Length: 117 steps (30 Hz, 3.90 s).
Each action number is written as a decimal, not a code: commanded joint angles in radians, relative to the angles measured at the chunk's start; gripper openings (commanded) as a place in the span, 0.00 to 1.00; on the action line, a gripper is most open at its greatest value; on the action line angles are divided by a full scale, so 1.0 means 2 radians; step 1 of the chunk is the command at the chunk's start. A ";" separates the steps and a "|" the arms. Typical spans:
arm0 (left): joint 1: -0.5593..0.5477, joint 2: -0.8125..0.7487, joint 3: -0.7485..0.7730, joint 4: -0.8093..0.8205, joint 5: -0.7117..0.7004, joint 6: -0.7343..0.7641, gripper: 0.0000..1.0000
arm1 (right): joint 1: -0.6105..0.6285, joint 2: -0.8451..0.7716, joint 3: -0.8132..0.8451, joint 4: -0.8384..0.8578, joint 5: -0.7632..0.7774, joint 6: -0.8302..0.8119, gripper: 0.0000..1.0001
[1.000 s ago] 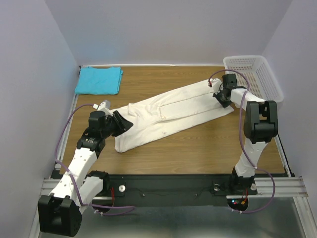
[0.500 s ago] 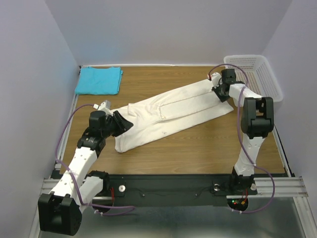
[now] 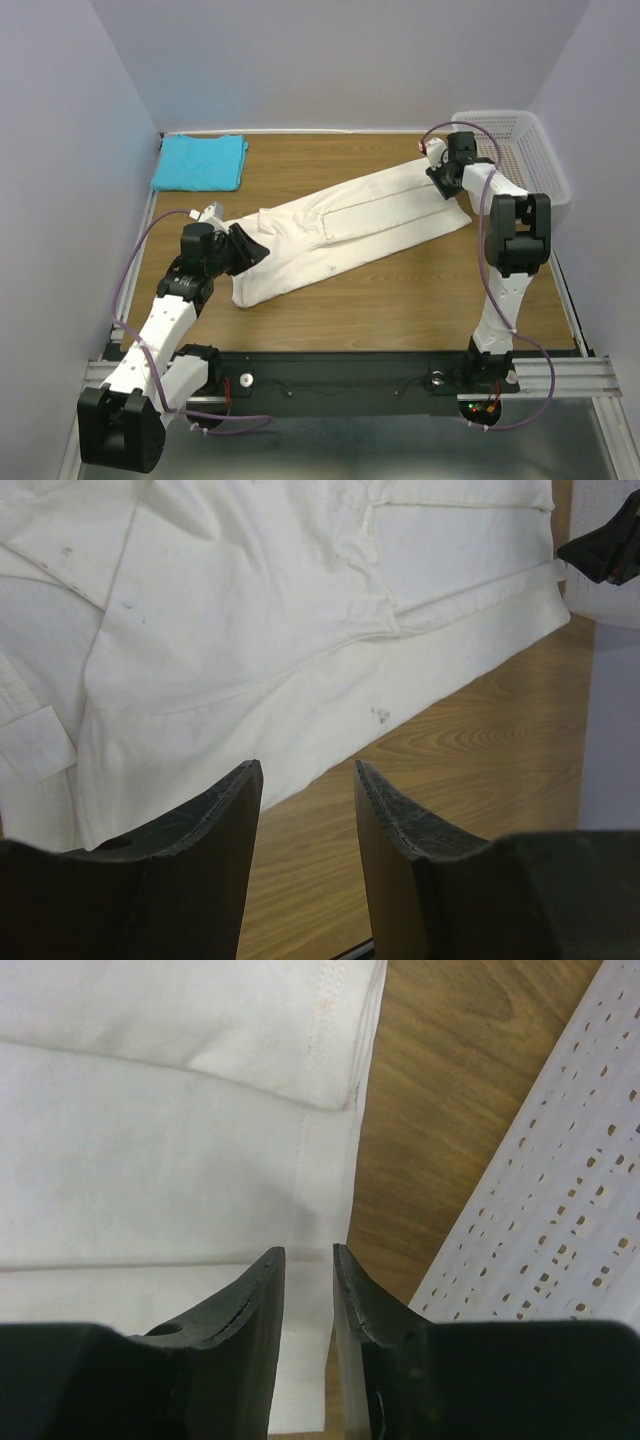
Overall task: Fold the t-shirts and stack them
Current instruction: Fold the tshirt
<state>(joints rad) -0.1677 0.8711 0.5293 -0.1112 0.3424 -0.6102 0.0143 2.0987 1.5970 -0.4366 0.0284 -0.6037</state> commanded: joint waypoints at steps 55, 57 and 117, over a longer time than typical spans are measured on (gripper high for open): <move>0.003 0.005 -0.007 0.019 0.014 0.011 0.52 | -0.001 0.036 0.083 -0.006 -0.073 0.076 0.14; 0.003 0.005 -0.007 0.019 0.014 0.011 0.52 | -0.002 0.034 0.090 -0.006 -0.085 0.082 0.16; 0.003 -0.001 -0.012 0.031 0.049 0.012 0.52 | 0.235 0.024 0.056 -0.118 -0.449 0.043 0.15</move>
<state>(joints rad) -0.1677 0.8951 0.5156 -0.0837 0.4290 -0.5991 0.4408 2.1475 1.6741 -0.6605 -0.8135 -0.5011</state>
